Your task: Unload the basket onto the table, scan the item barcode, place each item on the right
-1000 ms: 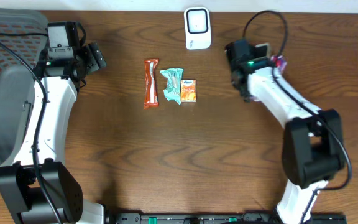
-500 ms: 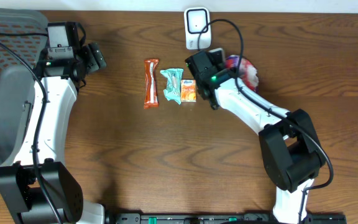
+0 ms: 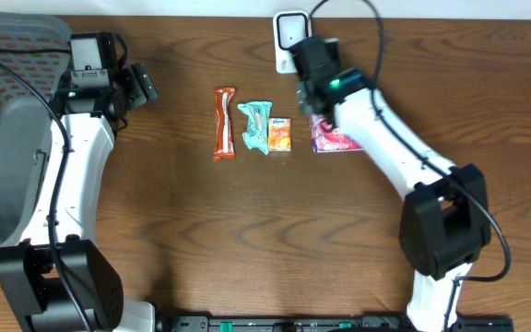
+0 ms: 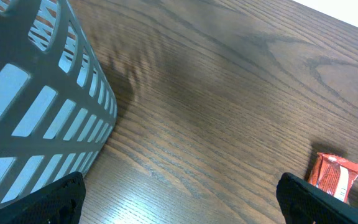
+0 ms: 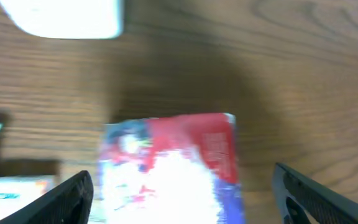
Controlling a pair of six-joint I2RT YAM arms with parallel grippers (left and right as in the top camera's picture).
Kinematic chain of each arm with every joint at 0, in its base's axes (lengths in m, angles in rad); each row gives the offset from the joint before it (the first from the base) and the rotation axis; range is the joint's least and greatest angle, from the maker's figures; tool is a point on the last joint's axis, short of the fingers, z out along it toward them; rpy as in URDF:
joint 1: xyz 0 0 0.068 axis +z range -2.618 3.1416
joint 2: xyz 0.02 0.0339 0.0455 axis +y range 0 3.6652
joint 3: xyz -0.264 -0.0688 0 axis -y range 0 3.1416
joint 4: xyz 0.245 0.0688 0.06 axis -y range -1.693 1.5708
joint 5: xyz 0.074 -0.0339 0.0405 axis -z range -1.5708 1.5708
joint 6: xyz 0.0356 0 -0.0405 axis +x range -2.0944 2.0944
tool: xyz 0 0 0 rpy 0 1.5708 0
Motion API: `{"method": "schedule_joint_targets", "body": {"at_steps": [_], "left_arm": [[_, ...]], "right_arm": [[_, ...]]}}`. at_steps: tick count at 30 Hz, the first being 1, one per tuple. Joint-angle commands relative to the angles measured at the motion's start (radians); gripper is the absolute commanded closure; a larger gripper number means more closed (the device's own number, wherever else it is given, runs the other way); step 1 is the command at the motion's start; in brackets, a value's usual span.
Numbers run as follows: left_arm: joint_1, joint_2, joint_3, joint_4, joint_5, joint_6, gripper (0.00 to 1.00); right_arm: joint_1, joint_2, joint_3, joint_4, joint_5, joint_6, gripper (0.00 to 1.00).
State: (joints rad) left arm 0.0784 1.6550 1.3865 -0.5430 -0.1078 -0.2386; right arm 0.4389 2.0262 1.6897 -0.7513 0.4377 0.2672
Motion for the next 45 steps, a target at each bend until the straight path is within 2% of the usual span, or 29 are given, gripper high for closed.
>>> {"method": "schedule_joint_targets", "body": {"at_steps": [1, 6, 8, 15, 28, 33, 35, 37, 40, 41, 42, 45], "left_arm": [[0.005, 0.005, 0.005, -0.003, -0.009, -0.009, 0.02], [0.005, 0.005, 0.005, -0.003, -0.009, -0.009, 0.02], [0.005, 0.005, 0.005, -0.003, -0.009, -0.009, 0.02], [0.005, 0.005, 0.005, -0.003, -0.009, -0.009, 0.02], [0.005, 0.005, 0.005, -0.003, -0.009, -0.009, 0.02], [0.005, 0.005, 0.005, -0.003, -0.009, -0.009, 0.02], [0.005, 0.005, 0.005, -0.003, -0.009, -0.009, 0.02], [0.005, 0.005, 0.005, -0.003, -0.009, -0.009, 0.02], [0.005, 0.005, 0.005, -0.003, -0.009, -0.009, 0.02], [0.005, 0.005, 0.005, -0.003, -0.009, -0.009, 0.02], [0.005, 0.005, 0.005, -0.003, -0.009, -0.009, 0.02], [0.005, 0.005, 0.005, -0.003, -0.009, -0.009, 0.02]], "right_arm": [[-0.085, -0.007, 0.015, -0.036, -0.146, 0.009, 0.12], [-0.225, -0.005, 0.014, -0.075, -0.422, -0.011, 0.07], [-0.280, -0.005, 0.014, -0.076, -0.517, -0.018, 0.01], [-0.411, 0.000, 0.002, -0.075, -0.842, -0.164, 0.01], [-0.420, 0.071, -0.099, 0.003, -0.936, -0.175, 0.08], [-0.414, 0.109, -0.164, 0.072, -0.939, -0.145, 0.18], [-0.412, 0.122, -0.187, 0.105, -0.946, -0.129, 0.25], [-0.411, 0.133, -0.213, 0.137, -0.946, -0.098, 0.42], [-0.410, 0.140, -0.229, 0.151, -0.946, -0.044, 0.82], [-0.410, 0.140, -0.229, 0.151, -0.948, -0.023, 0.93], [-0.409, 0.139, -0.228, 0.156, -0.954, -0.001, 0.99], [-0.409, 0.139, -0.212, 0.175, -1.033, 0.051, 0.99]]}}
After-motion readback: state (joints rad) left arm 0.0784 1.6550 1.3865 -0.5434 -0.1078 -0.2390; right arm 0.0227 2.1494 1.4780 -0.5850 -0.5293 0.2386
